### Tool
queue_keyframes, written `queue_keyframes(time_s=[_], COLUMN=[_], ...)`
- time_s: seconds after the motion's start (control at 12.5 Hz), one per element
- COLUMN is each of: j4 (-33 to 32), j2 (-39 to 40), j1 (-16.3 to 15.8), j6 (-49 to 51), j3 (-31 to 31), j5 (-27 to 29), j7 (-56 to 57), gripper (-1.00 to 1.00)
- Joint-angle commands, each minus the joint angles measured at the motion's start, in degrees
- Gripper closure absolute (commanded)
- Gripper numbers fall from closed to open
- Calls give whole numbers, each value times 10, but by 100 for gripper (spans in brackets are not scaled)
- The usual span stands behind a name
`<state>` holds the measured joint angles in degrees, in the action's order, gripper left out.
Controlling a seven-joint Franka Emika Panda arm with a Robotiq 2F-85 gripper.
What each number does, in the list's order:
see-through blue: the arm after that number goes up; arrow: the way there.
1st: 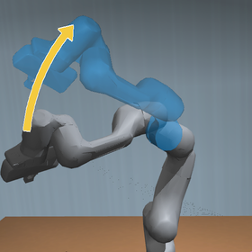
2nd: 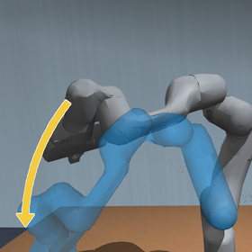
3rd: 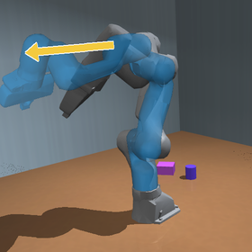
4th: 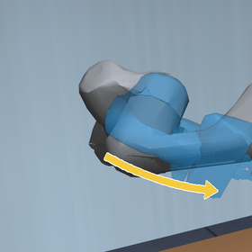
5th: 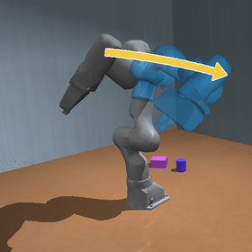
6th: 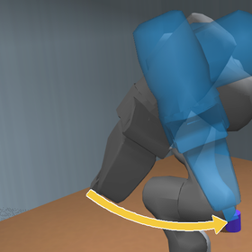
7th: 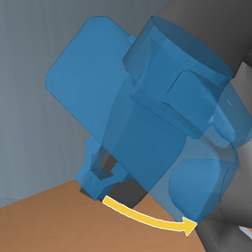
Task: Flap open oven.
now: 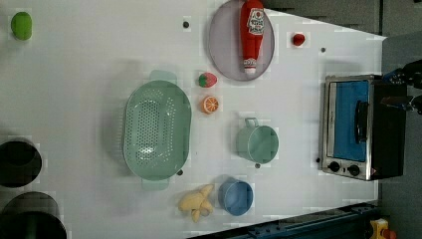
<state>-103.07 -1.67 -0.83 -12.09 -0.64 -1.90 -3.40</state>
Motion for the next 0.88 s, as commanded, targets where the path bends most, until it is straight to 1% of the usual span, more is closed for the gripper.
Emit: queue_keyframes(time_s=[0.08, 0.24, 0.4, 0.48, 0.64, 0.88], j4=[-138, -137, -137, -137, -137, -138], j2=[-188, -188, -188, -188, -188, -187], j1=[31, 31, 31, 31, 31, 31], j6=[73, 73, 73, 73, 73, 73], j3=[-28, -28, -28, -28, -28, -29], j5=[-15, -15, -15, -15, -15, -15], j7=[16, 16, 16, 16, 16, 16], gripper=[-57, -99, -100, -90, -39, 32])
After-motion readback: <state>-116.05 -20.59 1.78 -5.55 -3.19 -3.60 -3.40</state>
